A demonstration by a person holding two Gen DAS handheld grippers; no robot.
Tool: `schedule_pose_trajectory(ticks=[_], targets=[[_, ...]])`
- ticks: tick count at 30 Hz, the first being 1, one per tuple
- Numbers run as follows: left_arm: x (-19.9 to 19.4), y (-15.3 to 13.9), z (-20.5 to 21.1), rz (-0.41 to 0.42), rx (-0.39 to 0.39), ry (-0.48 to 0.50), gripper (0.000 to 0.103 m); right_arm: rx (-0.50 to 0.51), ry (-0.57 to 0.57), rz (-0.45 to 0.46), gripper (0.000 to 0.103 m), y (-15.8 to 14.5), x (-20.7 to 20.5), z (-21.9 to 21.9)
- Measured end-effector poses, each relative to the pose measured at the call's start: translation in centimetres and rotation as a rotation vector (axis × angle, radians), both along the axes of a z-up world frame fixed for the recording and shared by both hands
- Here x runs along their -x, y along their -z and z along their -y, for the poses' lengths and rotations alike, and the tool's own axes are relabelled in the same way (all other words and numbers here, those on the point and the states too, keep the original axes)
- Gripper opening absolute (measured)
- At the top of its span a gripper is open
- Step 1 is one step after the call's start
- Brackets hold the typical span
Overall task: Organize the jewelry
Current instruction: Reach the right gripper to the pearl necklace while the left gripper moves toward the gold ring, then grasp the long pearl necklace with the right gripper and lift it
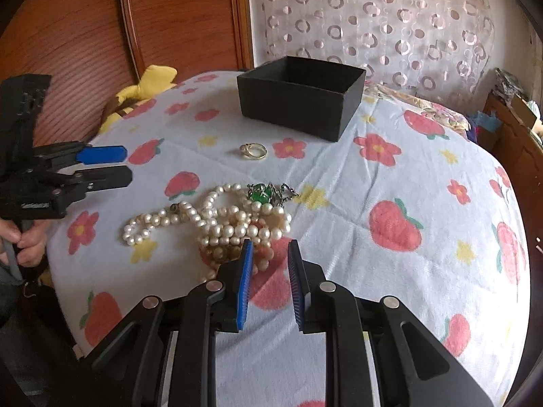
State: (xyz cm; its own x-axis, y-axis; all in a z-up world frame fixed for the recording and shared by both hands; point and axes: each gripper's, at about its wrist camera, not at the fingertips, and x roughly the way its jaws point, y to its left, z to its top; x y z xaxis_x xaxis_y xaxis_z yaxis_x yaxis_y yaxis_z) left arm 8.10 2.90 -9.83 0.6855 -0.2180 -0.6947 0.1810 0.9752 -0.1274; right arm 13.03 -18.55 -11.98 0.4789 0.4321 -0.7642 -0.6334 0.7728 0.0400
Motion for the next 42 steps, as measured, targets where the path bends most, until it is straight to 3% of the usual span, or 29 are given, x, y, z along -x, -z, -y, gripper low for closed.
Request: schedule_pose_trajectory(ticks=[6, 8, 10, 15, 21, 42], targets=[[0.3, -0.3, 0.3, 0.009, -0.006, 0.004, 0.058, 0.000, -0.005, -0.005, 0.023, -0.1, -0.4, -0.6], [0.4, -0.4, 0.5, 0.008, -0.007, 0.005, 0.058, -0.003, -0.009, -0.012, 0.018, -0.1, -0.4, -0.6], [0.4, -0.3, 0.5, 0.007, -0.004, 0.005, 0.058, -0.016, -0.013, -0.027, 0.007, -0.1, -0.4, -0.3], [0.4, -0.5, 0.7, 0.006, -0.004, 0.006, 0.058, -0.029, -0.018, -0.034, 0.006, 0.4, -0.2, 0.2], [0.2, -0.6, 1.3, 0.005, -0.008, 0.014, 0.058, -0.037, 0.021, 0.055, 0.006, -1.1, 0.8, 1.4], [-4.9, -1.6, 4.3, -0.009, -0.042, 0.083, 0.058, -0.104, 0.077, 0.364, 0.005, -12.5, 2.9, 5.7]])
